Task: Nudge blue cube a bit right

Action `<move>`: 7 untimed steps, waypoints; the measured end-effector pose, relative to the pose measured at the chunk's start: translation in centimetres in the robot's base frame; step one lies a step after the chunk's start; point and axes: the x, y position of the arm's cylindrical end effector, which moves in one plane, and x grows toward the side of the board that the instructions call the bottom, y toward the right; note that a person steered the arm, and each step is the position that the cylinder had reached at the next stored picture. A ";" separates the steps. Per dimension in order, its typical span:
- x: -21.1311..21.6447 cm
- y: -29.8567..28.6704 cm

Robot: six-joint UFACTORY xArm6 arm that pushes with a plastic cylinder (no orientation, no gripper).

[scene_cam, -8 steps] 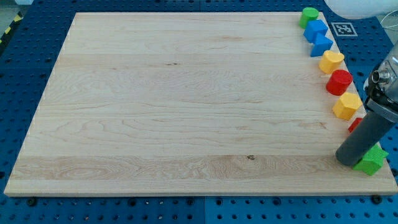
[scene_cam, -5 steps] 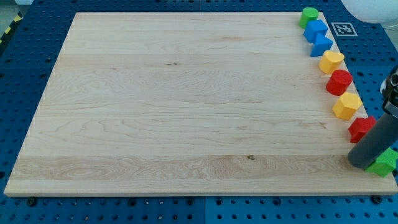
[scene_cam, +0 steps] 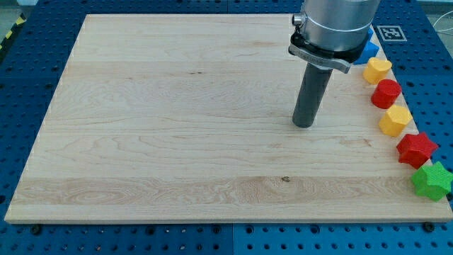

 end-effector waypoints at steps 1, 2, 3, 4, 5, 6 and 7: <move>-0.1 -0.1; -1.5 -5.9; -1.5 -8.7; -1.5 -8.7; -4.2 -8.7; -10.4 -8.7; -17.5 -6.8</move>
